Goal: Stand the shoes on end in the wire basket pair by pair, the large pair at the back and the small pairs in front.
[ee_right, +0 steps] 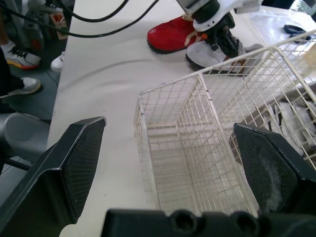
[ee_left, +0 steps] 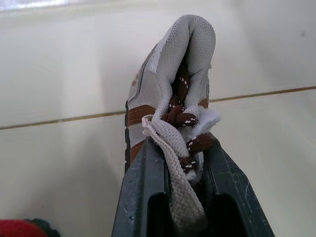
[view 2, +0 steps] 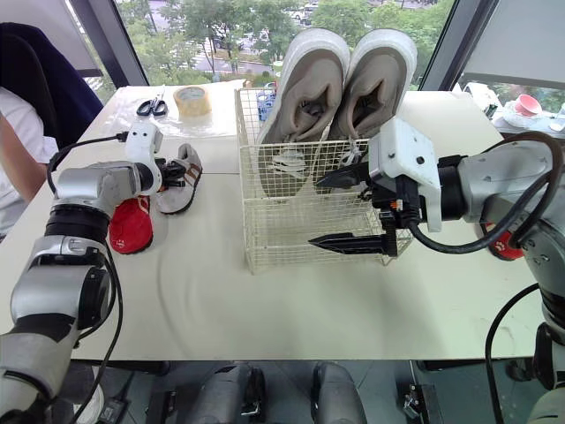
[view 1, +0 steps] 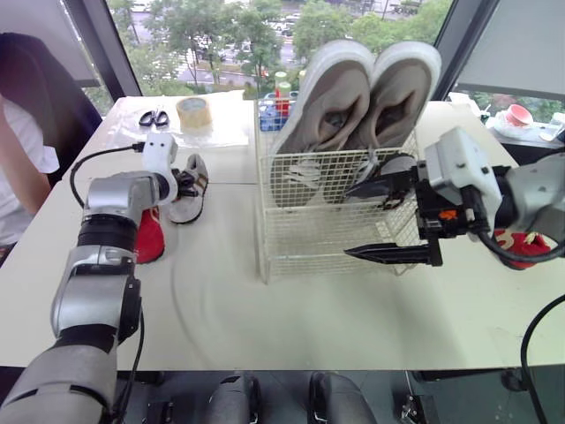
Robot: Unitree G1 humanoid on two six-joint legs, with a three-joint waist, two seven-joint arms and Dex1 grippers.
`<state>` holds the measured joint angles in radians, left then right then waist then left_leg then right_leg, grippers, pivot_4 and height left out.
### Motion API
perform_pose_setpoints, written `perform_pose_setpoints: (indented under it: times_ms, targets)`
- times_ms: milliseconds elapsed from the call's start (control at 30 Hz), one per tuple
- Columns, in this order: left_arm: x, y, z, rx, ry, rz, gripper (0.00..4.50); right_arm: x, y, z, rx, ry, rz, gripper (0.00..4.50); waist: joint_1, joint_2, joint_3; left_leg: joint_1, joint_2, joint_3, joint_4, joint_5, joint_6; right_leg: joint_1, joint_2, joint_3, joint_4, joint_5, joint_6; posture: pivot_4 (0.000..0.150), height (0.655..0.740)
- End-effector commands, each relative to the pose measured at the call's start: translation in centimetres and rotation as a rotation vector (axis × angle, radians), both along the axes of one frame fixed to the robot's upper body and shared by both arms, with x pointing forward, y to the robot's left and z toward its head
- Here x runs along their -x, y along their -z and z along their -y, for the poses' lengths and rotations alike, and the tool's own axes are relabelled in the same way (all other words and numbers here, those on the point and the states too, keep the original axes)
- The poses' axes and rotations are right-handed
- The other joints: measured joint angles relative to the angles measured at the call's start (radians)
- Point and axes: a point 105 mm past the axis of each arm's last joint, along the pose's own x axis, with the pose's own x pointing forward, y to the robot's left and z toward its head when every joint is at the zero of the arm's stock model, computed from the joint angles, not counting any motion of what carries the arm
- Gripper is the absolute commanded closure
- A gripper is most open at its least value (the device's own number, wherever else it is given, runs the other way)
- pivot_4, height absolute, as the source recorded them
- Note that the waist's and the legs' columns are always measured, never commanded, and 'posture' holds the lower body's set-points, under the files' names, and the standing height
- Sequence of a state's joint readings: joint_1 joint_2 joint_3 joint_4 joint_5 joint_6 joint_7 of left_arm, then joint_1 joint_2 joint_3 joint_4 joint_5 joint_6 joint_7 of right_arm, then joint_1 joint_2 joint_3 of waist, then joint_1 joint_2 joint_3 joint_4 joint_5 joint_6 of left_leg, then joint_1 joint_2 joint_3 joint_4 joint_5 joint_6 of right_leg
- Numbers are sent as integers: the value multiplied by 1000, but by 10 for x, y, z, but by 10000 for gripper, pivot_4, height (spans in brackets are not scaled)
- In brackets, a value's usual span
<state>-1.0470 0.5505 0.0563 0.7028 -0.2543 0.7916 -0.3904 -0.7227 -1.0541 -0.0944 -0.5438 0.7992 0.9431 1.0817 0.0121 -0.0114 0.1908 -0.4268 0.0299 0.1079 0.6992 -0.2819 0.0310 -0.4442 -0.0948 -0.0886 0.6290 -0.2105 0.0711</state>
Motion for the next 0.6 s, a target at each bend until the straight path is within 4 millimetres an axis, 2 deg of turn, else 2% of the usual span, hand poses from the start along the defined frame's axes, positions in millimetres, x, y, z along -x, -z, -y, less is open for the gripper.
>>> perform_pose_setpoints:
  times_ms: [33,100,167,267,300,367,500,600]
  targets:
    - [8,-41,-4,0,-13,137,43950,0,-12,3,-12,12,58,0,-1,0,0,0,0,0,0,0,0,0,0,0,0,0,0,1500,7400]
    - [12,-71,2,30,-4,285,43950,-2,-13,3,-13,15,62,0,-1,0,0,0,0,0,0,0,-1,0,0,0,0,0,0,1500,7400]
    - [24,-115,19,129,50,540,43950,-4,-14,4,-14,19,67,0,1,-1,0,0,0,0,0,1,-1,0,0,0,0,0,0,1500,7400]
    - [58,-161,56,335,180,832,43950,-8,-16,6,-15,31,78,0,6,-2,1,0,-1,-1,1,2,-4,1,-2,-1,0,0,0,1500,7400]
    - [70,-171,65,396,208,908,43950,-10,-17,7,-14,35,81,0,6,-2,1,0,-2,-1,1,2,-4,2,-3,0,0,0,0,1500,7400]
    - [91,-182,82,484,257,1021,43950,-12,-19,9,-11,41,85,0,4,-2,1,0,-3,-1,1,2,-3,2,-5,0,-1,0,0,1500,7400]
    - [116,-177,113,578,306,1132,43950,-16,-21,15,-3,61,85,0,-1,-1,1,2,-3,0,1,2,-3,4,-3,0,-2,1,2,1500,7400]
    - [128,-169,142,562,367,1199,43950,-20,-20,22,6,91,72,0,1,-2,1,3,-2,-1,1,0,0,4,-1,0,0,1,1,1500,7400]
